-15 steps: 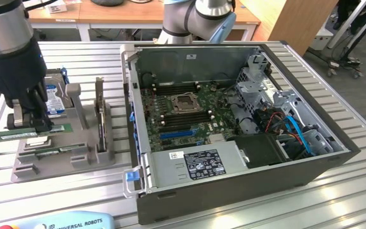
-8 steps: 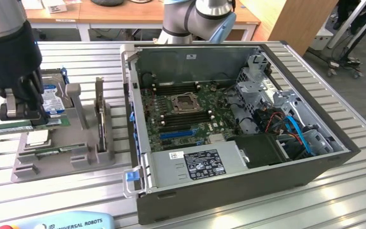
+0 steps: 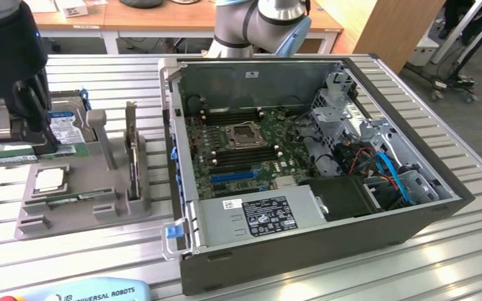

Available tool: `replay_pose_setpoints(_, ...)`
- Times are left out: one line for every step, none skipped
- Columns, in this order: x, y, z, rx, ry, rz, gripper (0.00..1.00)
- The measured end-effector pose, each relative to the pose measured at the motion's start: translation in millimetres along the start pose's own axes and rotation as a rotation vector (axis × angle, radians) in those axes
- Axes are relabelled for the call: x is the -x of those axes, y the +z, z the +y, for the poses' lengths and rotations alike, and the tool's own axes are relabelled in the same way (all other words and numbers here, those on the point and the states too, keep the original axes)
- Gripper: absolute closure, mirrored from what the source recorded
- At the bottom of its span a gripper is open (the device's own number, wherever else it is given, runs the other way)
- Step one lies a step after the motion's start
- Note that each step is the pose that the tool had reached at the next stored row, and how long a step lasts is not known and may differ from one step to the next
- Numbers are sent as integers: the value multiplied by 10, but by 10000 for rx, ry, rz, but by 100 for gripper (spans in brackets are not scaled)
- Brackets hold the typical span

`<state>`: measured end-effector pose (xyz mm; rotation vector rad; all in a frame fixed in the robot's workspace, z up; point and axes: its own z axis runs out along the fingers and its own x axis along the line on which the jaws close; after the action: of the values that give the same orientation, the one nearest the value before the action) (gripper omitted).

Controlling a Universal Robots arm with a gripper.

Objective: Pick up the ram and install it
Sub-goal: 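Pick up the ram and move it above insertion slot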

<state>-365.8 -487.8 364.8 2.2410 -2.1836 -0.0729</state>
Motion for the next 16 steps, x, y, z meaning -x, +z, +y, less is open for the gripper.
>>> replay_pose_setpoints(0, -27, 1, 1, 0, 1, 89)
replay_pose_setpoints(1, -56, 2, 0, 0, 0, 89)
replay_pose_setpoints(2, -87, 3, 0, 0, 0, 89)
replay_pose_setpoints(3, -116, 5, 0, 0, 0, 89)
replay_pose_setpoints(4, -144, 6, 0, 0, 0, 89)
replay_pose_setpoints(4, -173, 7, 0, 0, 0, 89)
replay_pose_setpoints(5, -200, 8, 1, 0, 1, 89)
replay_pose_setpoints(6, -227, 9, 0, 0, 0, 89)
replay_pose_setpoints(7, -255, 10, 1, 0, 0, 89)
replay_pose_setpoints(7, -282, 12, 0, 0, 0, 89)
replay_pose_setpoints(8, -309, 13, 0, 0, 0, 89)
replay_pose_setpoints(8, -335, 14, 0, 0, 0, 89)
replay_pose_setpoints(9, -362, 15, 1, 0, 1, 89)
replay_pose_setpoints(10, -388, 16, 0, 0, 0, 89)
replay_pose_setpoints(10, -414, 17, 0, 0, 0, 89)
replay_pose_setpoints(11, -441, 18, 0, 0, 0, 89)
